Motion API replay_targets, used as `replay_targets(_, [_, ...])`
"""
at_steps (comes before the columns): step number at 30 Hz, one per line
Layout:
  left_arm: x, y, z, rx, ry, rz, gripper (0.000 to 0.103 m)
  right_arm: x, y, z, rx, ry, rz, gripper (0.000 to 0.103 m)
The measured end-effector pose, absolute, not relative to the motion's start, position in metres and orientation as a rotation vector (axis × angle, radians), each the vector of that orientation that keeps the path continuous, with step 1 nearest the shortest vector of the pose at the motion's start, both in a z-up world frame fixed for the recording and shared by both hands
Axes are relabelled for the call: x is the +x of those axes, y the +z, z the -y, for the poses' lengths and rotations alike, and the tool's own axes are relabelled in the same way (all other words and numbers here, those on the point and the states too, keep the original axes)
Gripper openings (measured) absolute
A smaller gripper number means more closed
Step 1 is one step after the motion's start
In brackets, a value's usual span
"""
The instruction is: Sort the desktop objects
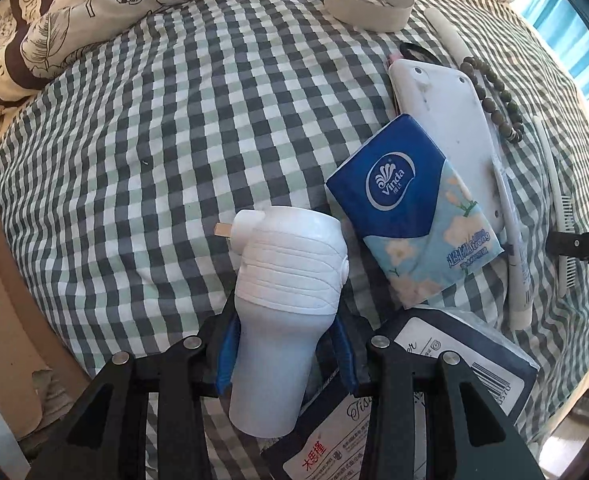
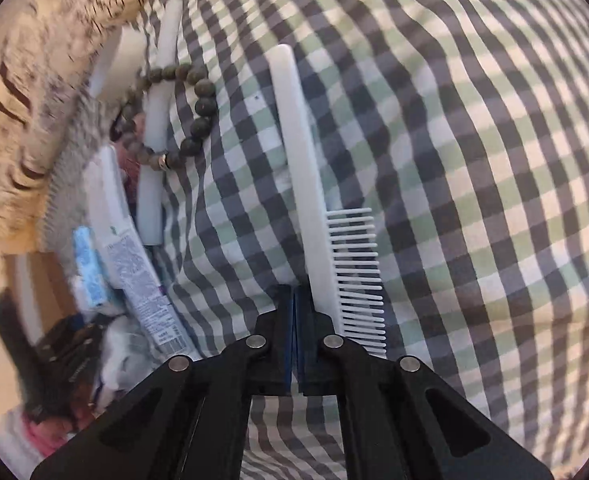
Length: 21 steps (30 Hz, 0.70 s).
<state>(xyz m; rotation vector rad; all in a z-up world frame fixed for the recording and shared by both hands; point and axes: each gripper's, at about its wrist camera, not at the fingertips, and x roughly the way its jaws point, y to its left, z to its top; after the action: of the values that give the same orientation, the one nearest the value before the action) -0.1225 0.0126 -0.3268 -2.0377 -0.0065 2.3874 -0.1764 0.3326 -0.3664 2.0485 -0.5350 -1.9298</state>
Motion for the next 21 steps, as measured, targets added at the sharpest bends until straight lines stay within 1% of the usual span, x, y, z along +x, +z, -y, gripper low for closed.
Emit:
replay_targets(3, [-0.123,-0.328,-0.012,-2.043,2.390,0.000,0.042,-0.178,-0.370,-0.345,2.056,-1.827,0.656,0.000])
replay_targets(4, [-0.122,-0.328,-0.013,-2.045,2.390,0.000,0.042,-0.188,-0.362,-0.348,2.060,-1.818,0.658,0.000])
replay_targets(6, [-0.121,-0.327,-0.013,-2.046,2.388,-0.002,0.042,-0.184,-0.353,-0.341,2.071,-1.839,0.587,0.000])
replay_targets(9, [-0.121,-0.327,-0.013,-2.044,2.390,-0.008,0.043,-0.183,-0.347,-0.329,2.046,-1.931,0.384,0.000])
replay_targets(10, [-0.121,-0.327,-0.012,-2.044,2.391,-0.007,0.043,-0.181,-0.347,-0.328,2.036,-1.953,0.355,0.000])
replay_targets(13, [-0.119,-0.326,-0.013,-2.042,2.396,-0.003,0.044,-0.180,-0.346,-0.336,2.013,-1.975,0.372,0.003])
replay_targets(14, [-0.118,-0.326,-0.012,-2.041,2.397,-0.001,0.044,-0.179,-0.344,-0.330,2.009,-1.973,0.365,0.006])
replay_targets(16, [-0.116,-0.326,-0.013,-2.039,2.397,0.003,0.044,-0.177,-0.335,-0.323,1.997,-1.971,0.310,0.031])
replay_targets(17, [-0.116,-0.326,-0.013,-2.038,2.397,0.006,0.044,-0.176,-0.327,-0.320,1.975,-1.986,0.282,0.065])
replay_targets(18, [-0.116,-0.326,-0.013,-2.037,2.397,0.008,0.044,-0.175,-0.317,-0.317,1.940,-2.028,0.236,0.092])
replay_targets(19, [-0.115,-0.326,-0.013,-2.035,2.398,0.013,0.044,-0.173,-0.305,-0.313,1.899,-2.085,0.171,0.098])
replay_targets(21, [-0.111,-0.326,-0.013,-2.032,2.400,0.016,0.044,-0.183,-0.297,-0.294,1.864,-2.155,0.094,0.098])
